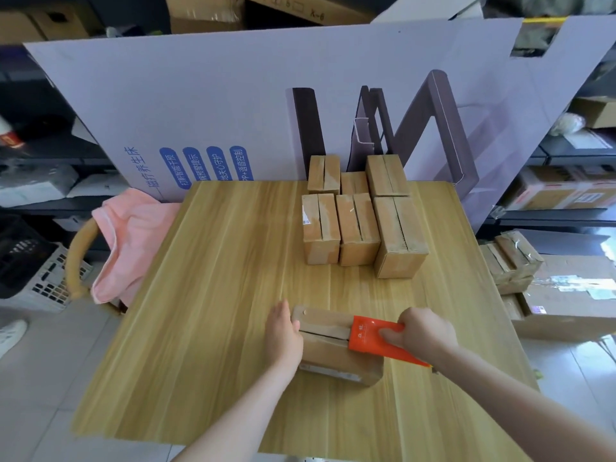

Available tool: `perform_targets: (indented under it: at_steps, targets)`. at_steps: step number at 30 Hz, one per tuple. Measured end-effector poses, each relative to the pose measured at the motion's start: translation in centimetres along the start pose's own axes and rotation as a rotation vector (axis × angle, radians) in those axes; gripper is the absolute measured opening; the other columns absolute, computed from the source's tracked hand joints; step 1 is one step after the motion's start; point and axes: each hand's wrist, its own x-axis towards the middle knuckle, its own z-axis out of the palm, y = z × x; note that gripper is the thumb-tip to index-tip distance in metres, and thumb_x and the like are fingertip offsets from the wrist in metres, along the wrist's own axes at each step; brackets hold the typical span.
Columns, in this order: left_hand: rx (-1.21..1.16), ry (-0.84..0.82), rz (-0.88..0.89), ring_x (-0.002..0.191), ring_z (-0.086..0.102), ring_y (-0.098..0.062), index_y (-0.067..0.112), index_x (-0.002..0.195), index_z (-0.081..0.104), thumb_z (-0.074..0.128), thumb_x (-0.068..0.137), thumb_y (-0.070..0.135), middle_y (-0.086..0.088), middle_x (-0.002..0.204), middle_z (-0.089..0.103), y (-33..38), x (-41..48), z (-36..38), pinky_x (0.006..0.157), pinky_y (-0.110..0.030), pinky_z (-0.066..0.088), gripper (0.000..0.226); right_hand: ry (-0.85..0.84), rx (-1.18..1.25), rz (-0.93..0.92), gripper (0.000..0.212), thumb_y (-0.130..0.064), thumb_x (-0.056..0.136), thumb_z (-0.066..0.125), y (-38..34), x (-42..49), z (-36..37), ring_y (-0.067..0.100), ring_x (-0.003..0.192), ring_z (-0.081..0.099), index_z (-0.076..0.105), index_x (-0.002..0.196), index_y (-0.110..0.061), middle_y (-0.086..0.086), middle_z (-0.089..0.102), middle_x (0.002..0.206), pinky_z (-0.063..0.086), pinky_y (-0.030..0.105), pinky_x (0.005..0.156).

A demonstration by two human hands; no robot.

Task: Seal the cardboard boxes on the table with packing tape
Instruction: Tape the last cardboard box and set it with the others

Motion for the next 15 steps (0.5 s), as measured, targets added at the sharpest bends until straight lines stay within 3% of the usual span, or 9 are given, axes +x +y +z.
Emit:
perform_targets:
  at_steps: [2, 5, 7, 10, 12, 15]
  targets:
    - [0.060, 0.051, 0.254, 0.144, 0.023, -0.016, 0.012, 0.147, 0.034, 0.042, 0.100, 0.013, -0.001, 0.153, 0.035, 1.5, 0.8, 0.3, 0.117, -0.026, 0.018, 0.048, -0.004, 0.027, 0.005, 0.048, -0.066, 0.078, 0.053, 0.3, -0.2, 0.3, 0.010, 0.063, 0.060, 0.067, 0.084, -0.020, -0.008, 0.064, 0.073, 0.041, 0.021, 0.047]
    - [0.171, -0.072, 0.485, 0.140, 0.030, -0.014, 0.015, 0.142, 0.044, 0.043, 0.100, 0.022, 0.002, 0.146, 0.045, 4.6, 1.7, 2.7, 0.115, -0.025, 0.020, 0.042, -0.003, 0.042, 0.002, 0.048, -0.068, 0.077, 0.051, 1.0, -0.4, 0.7, 0.012, 0.069, 0.060, 0.067, 0.087, -0.023, -0.009, 0.064, 0.077, 0.035, 0.022, 0.047]
    - [0.334, -0.120, 0.496, 0.133, 0.039, -0.013, 0.023, 0.135, 0.052, 0.038, 0.101, 0.035, 0.007, 0.138, 0.053, 5.1, 2.0, 4.6, 0.111, -0.031, 0.026, 0.038, -0.011, 0.058, -0.005, 0.049, -0.068, 0.077, 0.051, 1.6, -0.4, 1.1, 0.013, 0.071, 0.059, 0.067, 0.088, -0.023, -0.010, 0.064, 0.078, 0.034, 0.022, 0.048]
    - [0.500, -0.031, 0.490, 0.103, 0.056, -0.014, 0.032, 0.097, 0.066, 0.026, 0.099, 0.046, 0.014, 0.103, 0.068, 4.3, 2.1, 6.0, 0.091, -0.032, 0.033, 0.043, -0.026, 0.071, -0.030, 0.051, -0.069, 0.075, 0.049, 2.6, -0.2, 1.5, 0.014, 0.072, 0.060, 0.067, 0.088, -0.023, -0.009, 0.063, 0.076, 0.034, 0.023, 0.049]
    - [0.496, 0.056, 0.534, 0.083, 0.060, -0.016, 0.029, 0.074, 0.064, 0.025, 0.096, 0.047, 0.012, 0.079, 0.067, 3.9, 2.2, 6.5, 0.078, -0.035, 0.040, 0.048, -0.031, 0.084, -0.050, 0.052, -0.068, 0.075, 0.048, 3.1, 0.0, 1.9, 0.014, 0.072, 0.060, 0.066, 0.086, -0.021, -0.007, 0.062, 0.075, 0.033, 0.023, 0.049]
    - [0.523, 0.131, 0.559, 0.068, 0.058, -0.017, 0.028, 0.060, 0.057, 0.030, 0.094, 0.043, 0.012, 0.063, 0.060, 4.0, 2.1, 6.6, 0.065, -0.034, 0.044, 0.046, -0.024, 0.114, -0.083, 0.052, -0.068, 0.074, 0.048, 3.9, 0.3, 2.6, 0.014, 0.074, 0.061, 0.066, 0.085, -0.020, -0.006, 0.067, 0.079, 0.035, 0.025, 0.053]
